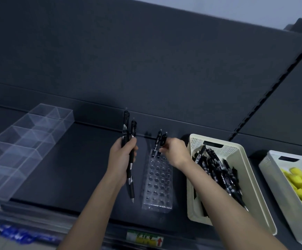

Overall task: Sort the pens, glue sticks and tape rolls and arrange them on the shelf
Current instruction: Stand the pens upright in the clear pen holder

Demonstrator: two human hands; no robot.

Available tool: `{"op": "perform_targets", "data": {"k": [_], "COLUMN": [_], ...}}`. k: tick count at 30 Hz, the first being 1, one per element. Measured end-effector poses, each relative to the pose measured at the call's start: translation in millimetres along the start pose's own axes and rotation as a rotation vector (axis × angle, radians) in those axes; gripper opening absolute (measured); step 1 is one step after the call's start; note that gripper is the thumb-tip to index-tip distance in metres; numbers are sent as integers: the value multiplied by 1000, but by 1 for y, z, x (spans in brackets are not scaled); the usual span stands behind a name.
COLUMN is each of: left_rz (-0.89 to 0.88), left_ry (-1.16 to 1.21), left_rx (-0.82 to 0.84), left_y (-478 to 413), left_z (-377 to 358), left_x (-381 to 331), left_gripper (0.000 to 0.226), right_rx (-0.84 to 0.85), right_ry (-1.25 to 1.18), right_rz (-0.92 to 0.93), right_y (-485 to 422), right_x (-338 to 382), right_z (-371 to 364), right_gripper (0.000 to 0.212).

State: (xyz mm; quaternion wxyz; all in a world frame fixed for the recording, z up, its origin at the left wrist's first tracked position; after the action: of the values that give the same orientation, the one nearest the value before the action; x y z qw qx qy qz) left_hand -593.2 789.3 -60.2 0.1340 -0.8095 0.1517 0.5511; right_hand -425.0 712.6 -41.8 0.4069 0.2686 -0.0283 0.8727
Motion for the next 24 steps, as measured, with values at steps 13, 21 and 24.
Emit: {"op": "perform_targets", "data": {"k": [13,21,24], "left_rz": [-205,-336,-362], "left_ry": [-187,-303,-333], "left_rx": [118,444,411], "left_y": [8,14,11], "left_z": [-10,-55,-55], "left_x": [-17,-26,-25], "left_gripper": [16,1,2], "right_rx": [-140,333,258], "right_ry": [-235,-993,-1056], "right_rz": [-141,-90,-108], "right_y": [21,54,54], "right_x": [-9,31,25], "right_z": [31,46,56], "right_gripper": [21,28,25]}}
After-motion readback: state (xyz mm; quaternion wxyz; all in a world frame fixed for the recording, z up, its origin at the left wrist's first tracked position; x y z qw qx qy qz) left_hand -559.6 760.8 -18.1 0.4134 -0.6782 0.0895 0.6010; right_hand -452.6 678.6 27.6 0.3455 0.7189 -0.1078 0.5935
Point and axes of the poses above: each hand's wrist, its own y-axis away from the middle knuckle, its own z-axis out of the back of the hand, x = y × z, the point moved 6 cm from there along -y, towards the middle knuckle, and after that the axes turned 15 degrees about -z, right-handed, at the moved point
